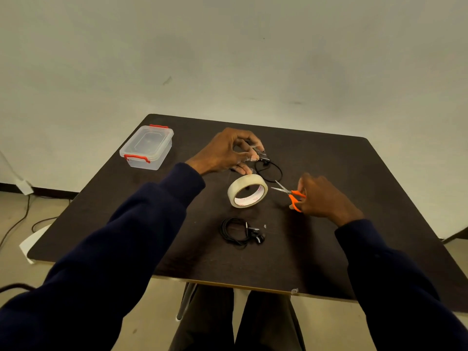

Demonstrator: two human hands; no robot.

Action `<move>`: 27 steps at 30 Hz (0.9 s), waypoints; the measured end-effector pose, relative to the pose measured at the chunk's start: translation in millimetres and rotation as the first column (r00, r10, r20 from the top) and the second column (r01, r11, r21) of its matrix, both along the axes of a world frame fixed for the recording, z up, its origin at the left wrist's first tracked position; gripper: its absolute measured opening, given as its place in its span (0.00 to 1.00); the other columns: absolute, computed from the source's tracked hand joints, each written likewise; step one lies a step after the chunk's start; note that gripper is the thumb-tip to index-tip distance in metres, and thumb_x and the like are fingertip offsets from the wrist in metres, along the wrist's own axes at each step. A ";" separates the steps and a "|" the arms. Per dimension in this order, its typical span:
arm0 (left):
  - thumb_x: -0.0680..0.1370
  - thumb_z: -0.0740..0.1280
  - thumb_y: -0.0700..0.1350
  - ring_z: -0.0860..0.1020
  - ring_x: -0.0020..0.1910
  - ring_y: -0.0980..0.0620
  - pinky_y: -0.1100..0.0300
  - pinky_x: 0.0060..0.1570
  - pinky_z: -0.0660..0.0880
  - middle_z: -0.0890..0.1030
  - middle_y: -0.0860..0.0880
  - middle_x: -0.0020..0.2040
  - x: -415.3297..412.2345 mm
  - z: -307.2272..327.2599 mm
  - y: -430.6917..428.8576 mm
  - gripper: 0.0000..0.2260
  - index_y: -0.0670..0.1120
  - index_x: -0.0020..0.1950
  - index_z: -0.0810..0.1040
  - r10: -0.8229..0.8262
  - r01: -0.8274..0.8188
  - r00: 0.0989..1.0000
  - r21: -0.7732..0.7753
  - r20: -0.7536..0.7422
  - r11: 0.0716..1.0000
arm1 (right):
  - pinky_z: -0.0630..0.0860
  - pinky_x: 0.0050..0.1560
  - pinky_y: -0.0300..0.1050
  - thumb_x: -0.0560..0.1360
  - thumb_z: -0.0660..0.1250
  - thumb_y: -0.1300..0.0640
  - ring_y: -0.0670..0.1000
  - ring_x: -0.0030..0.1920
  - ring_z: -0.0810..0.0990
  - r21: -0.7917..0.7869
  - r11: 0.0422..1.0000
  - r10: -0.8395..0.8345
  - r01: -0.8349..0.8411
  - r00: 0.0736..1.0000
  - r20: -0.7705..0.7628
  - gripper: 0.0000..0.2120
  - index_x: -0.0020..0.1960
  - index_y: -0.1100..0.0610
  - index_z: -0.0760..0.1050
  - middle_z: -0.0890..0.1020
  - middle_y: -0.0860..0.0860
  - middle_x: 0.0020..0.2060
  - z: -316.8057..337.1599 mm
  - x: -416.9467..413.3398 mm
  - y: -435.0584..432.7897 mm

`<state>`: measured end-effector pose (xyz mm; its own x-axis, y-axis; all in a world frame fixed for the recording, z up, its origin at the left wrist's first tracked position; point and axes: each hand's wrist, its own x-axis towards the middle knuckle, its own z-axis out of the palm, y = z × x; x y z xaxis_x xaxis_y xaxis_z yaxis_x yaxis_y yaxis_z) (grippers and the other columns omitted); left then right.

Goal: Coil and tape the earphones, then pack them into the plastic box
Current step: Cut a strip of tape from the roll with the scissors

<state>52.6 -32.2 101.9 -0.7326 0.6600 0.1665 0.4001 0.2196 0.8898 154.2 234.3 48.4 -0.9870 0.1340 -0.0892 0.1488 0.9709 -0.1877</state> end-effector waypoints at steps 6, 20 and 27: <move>0.68 0.82 0.36 0.85 0.54 0.53 0.51 0.45 0.86 0.83 0.47 0.59 3.0 -5.0 -5.1 0.23 0.46 0.60 0.81 0.008 -0.013 0.989 -0.036 -0.145 0.999 | 0.76 0.41 0.50 0.68 0.82 0.52 0.56 0.46 0.81 0.028 0.992 -0.120 0.123 0.990 -0.078 0.18 0.51 0.61 0.81 0.81 0.56 0.46 -23.8 -5.3 -5.5; 0.67 0.81 0.32 0.88 0.42 0.46 0.45 0.46 0.85 0.80 0.46 0.61 13.6 -18.3 -5.2 0.26 0.45 0.63 0.79 0.111 -0.109 0.988 0.025 -0.109 0.994 | 0.77 0.39 0.46 0.77 0.72 0.58 0.51 0.38 0.83 -0.160 0.986 -0.090 0.034 0.930 -0.355 0.04 0.45 0.56 0.85 0.85 0.53 0.39 -18.1 2.2 -32.9; 0.67 0.83 0.36 0.87 0.40 0.48 0.50 0.43 0.86 0.79 0.46 0.63 18.6 -21.6 -3.2 0.27 0.46 0.62 0.78 0.163 -0.156 0.976 0.056 -0.145 0.986 | 0.82 0.43 0.37 0.70 0.80 0.48 0.44 0.39 0.84 -0.548 0.809 -0.182 -0.214 0.795 -0.579 0.13 0.49 0.55 0.86 0.85 0.47 0.41 11.0 8.2 -101.1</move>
<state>71.1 -35.5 80.3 -0.7928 0.5260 0.3077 0.4913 0.2529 0.8335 162.4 133.2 59.4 -0.8638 0.2380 0.4440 -0.1961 0.6530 -0.7315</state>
